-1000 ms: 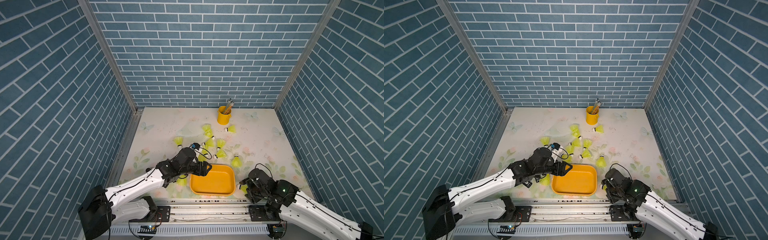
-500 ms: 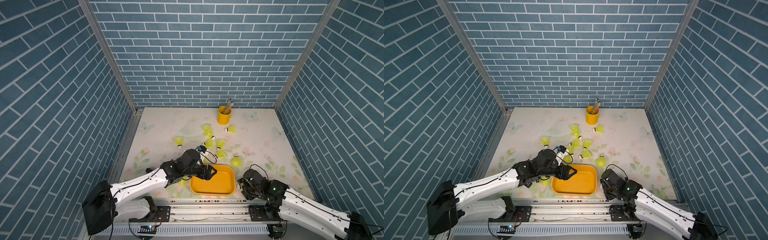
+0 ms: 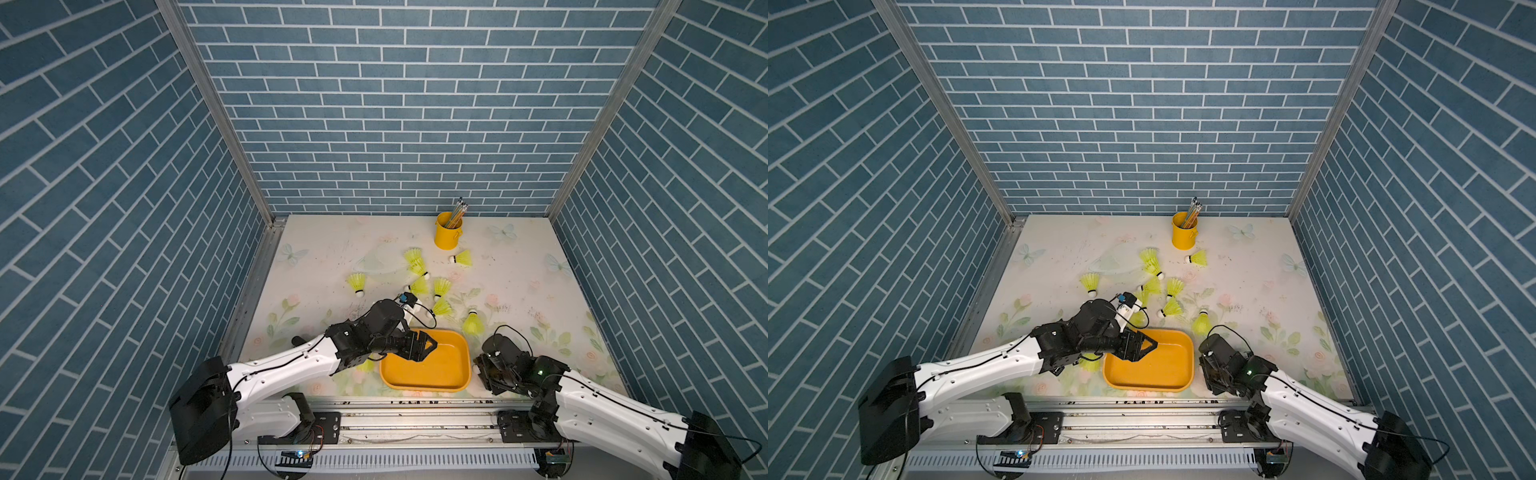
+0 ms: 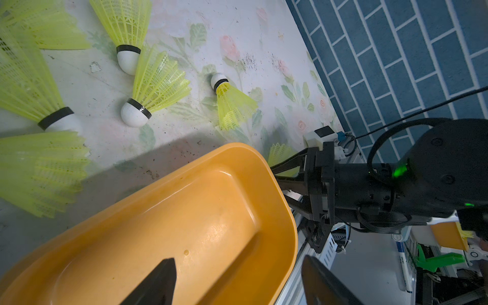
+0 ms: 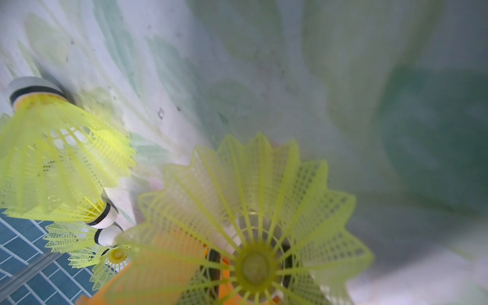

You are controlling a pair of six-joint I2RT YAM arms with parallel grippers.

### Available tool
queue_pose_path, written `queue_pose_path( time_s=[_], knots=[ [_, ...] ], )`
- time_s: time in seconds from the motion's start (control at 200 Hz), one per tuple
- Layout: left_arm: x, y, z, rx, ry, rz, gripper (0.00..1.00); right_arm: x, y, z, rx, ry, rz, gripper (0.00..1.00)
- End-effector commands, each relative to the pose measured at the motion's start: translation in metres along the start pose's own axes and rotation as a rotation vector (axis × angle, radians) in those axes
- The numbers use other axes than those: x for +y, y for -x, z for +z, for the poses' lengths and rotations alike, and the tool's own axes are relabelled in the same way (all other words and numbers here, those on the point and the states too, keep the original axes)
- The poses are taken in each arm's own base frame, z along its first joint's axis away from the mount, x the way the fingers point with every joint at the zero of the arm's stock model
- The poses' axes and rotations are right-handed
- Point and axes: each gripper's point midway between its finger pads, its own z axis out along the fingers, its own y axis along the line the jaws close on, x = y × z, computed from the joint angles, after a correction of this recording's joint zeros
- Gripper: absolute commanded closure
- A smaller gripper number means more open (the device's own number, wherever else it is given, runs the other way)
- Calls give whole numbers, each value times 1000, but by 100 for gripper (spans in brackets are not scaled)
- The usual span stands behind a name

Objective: Put the shuttlecocks into the storage box
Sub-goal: Pick up the shuttlecock at the center of the board.

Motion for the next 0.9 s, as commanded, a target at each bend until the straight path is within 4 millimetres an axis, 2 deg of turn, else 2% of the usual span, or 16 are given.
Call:
queue_pose_path(
  time_s=[0.0, 0.275, 0.435, 0.61, 0.74, 0.805, 0.855, 0.895],
  knots=[
    [-6, 6, -2, -21, -10, 22, 19, -21, 22, 5, -105, -82, 121, 63],
    [-4, 6, -2, -24, 2, 21, 19, -24, 33, 1, -144, -103, 48, 78],
    [-4, 7, 0, -27, 2, 21, 19, -15, 40, -7, -184, -89, -19, 85],
    [-5, 11, -2, -38, 7, 6, 19, 23, 51, -36, -296, -50, -206, 86],
    [-10, 15, -4, -43, -4, -16, 19, 63, 56, -69, -389, 9, -411, 87],
    [-13, 16, -4, -37, -15, -31, 19, 91, 46, -82, -388, 82, -552, 88],
    [-14, 16, -4, -29, -15, -44, 19, 113, 29, -86, -343, 143, -689, 87],
    [-15, 17, -4, -25, -9, -52, 19, 121, 15, -86, -287, 157, -775, 87]
  ],
)
